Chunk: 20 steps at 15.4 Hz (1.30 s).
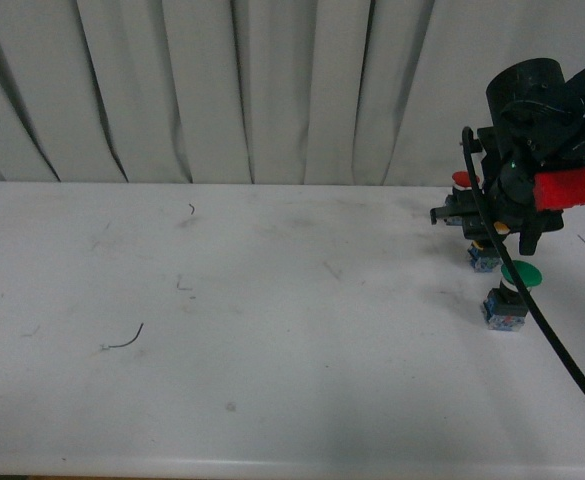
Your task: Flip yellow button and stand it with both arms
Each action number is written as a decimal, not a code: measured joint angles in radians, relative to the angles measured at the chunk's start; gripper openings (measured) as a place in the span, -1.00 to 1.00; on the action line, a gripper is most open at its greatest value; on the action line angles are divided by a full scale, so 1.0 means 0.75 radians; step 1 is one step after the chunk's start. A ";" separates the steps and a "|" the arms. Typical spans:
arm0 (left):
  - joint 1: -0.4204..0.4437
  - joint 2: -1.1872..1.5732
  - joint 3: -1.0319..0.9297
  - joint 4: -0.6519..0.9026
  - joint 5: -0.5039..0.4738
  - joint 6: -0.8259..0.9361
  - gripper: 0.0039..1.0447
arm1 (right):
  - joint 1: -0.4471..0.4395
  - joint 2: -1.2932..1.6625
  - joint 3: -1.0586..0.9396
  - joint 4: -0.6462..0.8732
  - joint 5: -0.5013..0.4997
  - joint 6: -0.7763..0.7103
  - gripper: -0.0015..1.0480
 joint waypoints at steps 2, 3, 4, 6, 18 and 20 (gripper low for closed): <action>0.000 0.000 0.000 0.000 0.000 0.000 0.88 | 0.000 0.003 0.002 0.002 -0.001 -0.003 -0.23; 0.000 0.000 0.000 0.000 0.000 0.000 0.88 | -0.001 0.006 0.008 0.005 0.001 -0.005 -0.04; 0.000 0.000 0.000 0.000 0.000 0.000 0.88 | -0.001 0.008 0.009 0.005 -0.002 -0.005 0.16; 0.000 0.000 0.000 0.000 0.000 0.000 0.88 | -0.001 0.009 0.010 0.005 -0.003 -0.005 0.44; 0.000 0.000 0.000 0.000 0.000 0.000 0.88 | -0.049 -0.406 -0.391 0.380 -0.319 0.089 0.87; 0.000 0.000 0.000 0.000 0.000 0.000 0.88 | -0.101 -0.730 -0.699 0.628 -0.469 0.157 0.87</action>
